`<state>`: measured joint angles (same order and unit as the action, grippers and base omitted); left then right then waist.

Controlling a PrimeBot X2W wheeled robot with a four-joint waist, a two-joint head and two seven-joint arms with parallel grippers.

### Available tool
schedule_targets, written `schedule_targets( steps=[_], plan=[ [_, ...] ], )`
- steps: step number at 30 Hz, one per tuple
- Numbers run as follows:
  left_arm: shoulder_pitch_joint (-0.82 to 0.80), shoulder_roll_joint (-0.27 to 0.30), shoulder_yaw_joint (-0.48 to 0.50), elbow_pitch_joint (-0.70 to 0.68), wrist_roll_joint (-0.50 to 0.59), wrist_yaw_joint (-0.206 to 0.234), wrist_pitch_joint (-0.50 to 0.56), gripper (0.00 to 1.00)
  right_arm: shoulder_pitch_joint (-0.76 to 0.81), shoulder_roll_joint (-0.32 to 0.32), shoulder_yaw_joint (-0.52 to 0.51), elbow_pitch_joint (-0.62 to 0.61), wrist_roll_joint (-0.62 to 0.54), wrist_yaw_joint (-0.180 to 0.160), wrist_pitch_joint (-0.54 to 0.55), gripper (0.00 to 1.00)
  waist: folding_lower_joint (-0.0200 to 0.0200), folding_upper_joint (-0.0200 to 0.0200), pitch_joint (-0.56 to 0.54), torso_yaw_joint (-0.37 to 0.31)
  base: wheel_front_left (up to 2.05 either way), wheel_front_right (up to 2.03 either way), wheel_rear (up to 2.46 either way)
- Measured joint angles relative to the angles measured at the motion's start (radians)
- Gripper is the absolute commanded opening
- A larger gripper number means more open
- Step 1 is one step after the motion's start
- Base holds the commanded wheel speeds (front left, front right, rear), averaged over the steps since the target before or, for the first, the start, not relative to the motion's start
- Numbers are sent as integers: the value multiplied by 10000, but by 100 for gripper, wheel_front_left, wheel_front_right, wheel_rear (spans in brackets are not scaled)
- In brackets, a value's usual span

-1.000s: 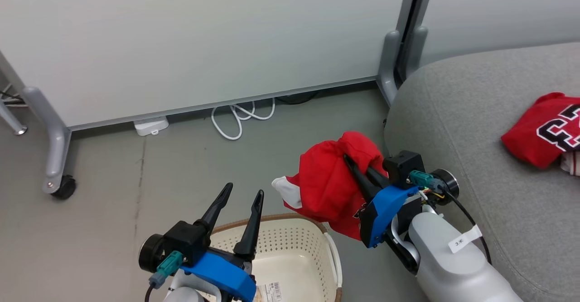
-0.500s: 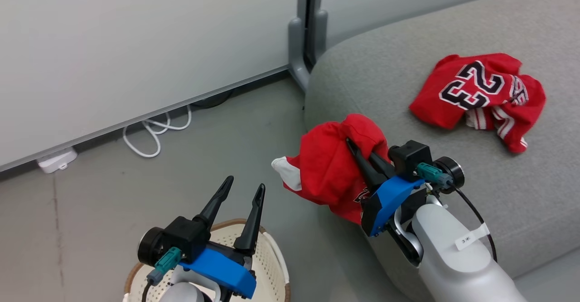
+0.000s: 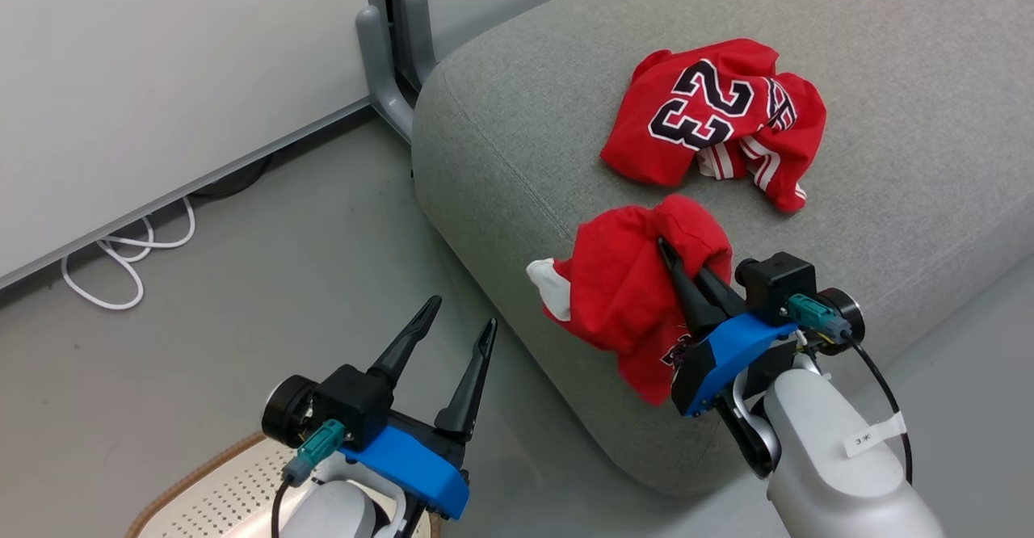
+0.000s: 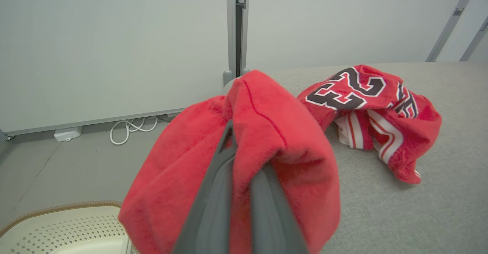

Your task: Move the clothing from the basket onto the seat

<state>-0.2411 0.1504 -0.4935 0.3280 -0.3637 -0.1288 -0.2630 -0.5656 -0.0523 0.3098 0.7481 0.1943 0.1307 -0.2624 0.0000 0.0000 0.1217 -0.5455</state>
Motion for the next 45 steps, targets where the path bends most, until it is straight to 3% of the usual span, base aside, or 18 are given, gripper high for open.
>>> schedule_targets(
  steps=[11,21,29,33,41,45],
  plan=[
    [-779,251,-905,435,-420,0,0,100,458,12,-631,-566,-180,0,0,0,0,0,401,-163,0,0,0],
    [-892,336,-928,445,-485,0,0,100,461,13,-589,-570,-105,0,0,0,0,0,470,-138,0,0,0],
    [-785,587,-445,10,-109,0,0,100,-1551,-71,-1423,-268,69,0,255,0,0,0,1023,-176,0,0,0],
    [-785,740,-284,-305,167,0,0,100,-3021,-602,-1885,-140,52,2,560,0,1,0,1477,-202,0,0,0],
    [-1714,1053,-740,-886,485,0,0,100,-5018,-2637,-3285,184,-288,0,627,0,1,0,2708,318,0,0,0],
    [-2228,1254,-993,-1198,600,0,0,100,-5446,-3080,-4111,441,-414,0,437,0,2,0,3413,698,0,0,0]
  ],
)
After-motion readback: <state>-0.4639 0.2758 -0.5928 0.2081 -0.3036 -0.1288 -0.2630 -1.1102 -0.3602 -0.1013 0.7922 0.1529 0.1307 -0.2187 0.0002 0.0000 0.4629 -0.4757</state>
